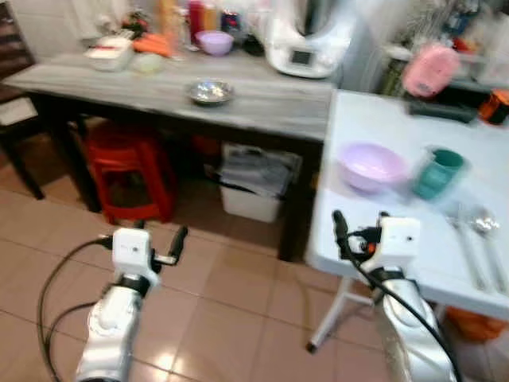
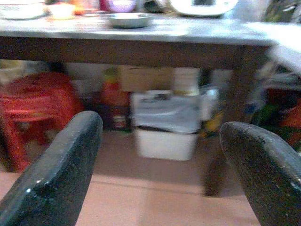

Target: Setting the table

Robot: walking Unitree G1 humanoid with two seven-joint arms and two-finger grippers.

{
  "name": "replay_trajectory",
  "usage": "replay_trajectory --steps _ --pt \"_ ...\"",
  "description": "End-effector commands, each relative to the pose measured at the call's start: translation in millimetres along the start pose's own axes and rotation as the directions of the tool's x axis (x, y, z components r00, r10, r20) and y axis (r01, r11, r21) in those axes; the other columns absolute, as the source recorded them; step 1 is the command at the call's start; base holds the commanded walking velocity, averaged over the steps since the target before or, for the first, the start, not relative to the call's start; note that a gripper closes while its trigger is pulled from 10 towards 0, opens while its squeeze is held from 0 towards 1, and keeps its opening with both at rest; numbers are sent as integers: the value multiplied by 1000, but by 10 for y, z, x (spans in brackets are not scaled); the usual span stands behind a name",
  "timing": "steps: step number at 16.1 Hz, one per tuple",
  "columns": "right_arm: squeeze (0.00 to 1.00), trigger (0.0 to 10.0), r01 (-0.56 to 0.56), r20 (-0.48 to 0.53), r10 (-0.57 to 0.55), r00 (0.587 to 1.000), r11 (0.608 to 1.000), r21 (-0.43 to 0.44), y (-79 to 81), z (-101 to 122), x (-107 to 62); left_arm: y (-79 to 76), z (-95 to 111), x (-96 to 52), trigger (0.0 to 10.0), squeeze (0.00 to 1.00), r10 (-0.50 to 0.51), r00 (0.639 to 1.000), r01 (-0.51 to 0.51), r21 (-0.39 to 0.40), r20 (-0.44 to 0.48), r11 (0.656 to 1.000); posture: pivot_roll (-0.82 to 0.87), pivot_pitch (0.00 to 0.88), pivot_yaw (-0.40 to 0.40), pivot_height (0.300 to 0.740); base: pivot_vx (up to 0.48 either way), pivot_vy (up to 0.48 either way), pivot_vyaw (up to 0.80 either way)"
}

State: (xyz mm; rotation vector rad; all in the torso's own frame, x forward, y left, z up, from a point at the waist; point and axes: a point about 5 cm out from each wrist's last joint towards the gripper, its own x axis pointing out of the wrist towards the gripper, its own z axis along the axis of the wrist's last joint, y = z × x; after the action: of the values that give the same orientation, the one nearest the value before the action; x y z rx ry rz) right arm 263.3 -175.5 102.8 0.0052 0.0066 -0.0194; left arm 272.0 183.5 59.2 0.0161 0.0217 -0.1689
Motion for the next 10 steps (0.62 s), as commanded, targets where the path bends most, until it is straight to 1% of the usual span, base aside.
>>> replay_trajectory --steps 1,5,6,8,9,10 --pt "0 10000 23 38 -23 999 1000 0 -34 84 14 -5 50 28 10000 0 -16 1000 16 17 17 1000 -23 0 -26 740 0 -251 0" --pt "0 10000 50 41 -51 998 999 16 -64 101 21 -2 80 39 10000 0 -13 999 13 7 34 1000 -22 0 -25 740 0 0 0" --pt "0 10000 51 43 -51 998 999 17 -65 102 20 -6 106 45 10000 0 -27 998 28 0 51 1000 -22 0 -25 740 0 0 -800" --pt "0 10000 47 50 -48 998 999 16 -59 114 9 -10 140 66 10000 0 -36 998 37 -26 58 999 -26 0 -19 740 0 0 0" --pt "0 10000 47 53 -48 997 999 15 -58 117 8 -20 152 71 10000 0 -45 997 47 -27 63 999 -26 0 -19 740 0 0 0" --pt "0 10000 51 56 -52 997 999 13 -58 120 4 -44 171 70 10000 0 -64 995 67 -38 72 997 -27 0 -17 740 0 0 0"
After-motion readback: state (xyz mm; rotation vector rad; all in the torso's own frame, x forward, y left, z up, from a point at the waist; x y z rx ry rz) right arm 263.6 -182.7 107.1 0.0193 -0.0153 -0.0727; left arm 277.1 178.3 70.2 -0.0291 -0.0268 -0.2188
